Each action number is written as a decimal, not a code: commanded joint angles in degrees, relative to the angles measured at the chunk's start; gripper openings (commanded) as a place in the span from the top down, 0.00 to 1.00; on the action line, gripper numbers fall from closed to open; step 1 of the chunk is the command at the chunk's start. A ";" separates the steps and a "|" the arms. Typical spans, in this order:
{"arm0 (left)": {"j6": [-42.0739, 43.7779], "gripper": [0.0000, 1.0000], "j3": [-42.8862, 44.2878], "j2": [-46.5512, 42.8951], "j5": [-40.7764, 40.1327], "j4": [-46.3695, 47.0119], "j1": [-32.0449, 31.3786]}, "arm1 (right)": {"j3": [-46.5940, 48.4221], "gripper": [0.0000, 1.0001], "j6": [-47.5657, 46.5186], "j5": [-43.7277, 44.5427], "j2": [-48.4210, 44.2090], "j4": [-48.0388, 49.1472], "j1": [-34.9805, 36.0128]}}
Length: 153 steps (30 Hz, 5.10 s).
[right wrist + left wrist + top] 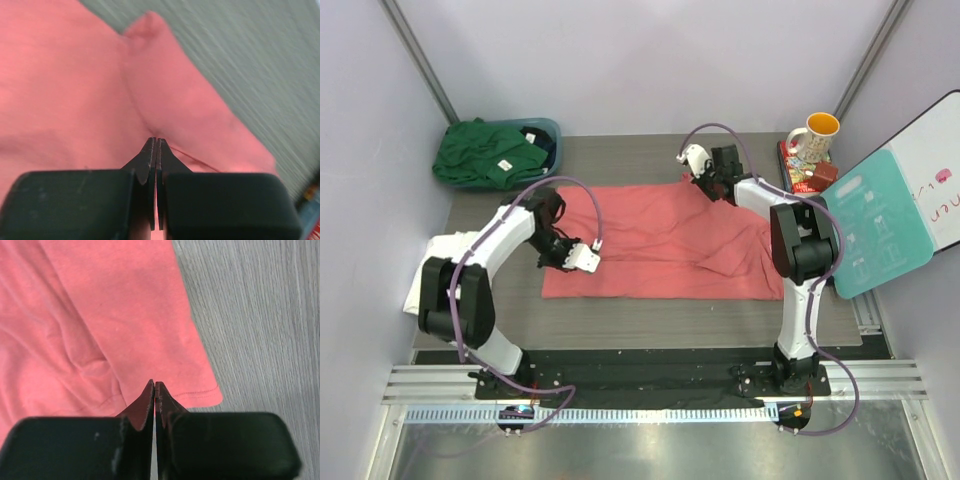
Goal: Fold and stack the t-shirts
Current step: Fold the flattened tshirt in 1/3 of the way
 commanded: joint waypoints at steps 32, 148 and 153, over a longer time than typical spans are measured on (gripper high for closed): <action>-8.44 1.00 -7.72 6.25 -8.38 8.91 -4.61 | 12.85 0.93 -3.11 5.22 12.28 7.21 3.27; -39.48 0.24 9.17 7.57 -21.56 48.03 -5.22 | -35.14 0.50 -15.32 0.05 -38.71 -8.88 4.24; -39.65 0.23 5.99 5.63 -23.32 46.97 -5.31 | -32.86 0.48 -17.07 -2.42 -37.31 -10.46 4.85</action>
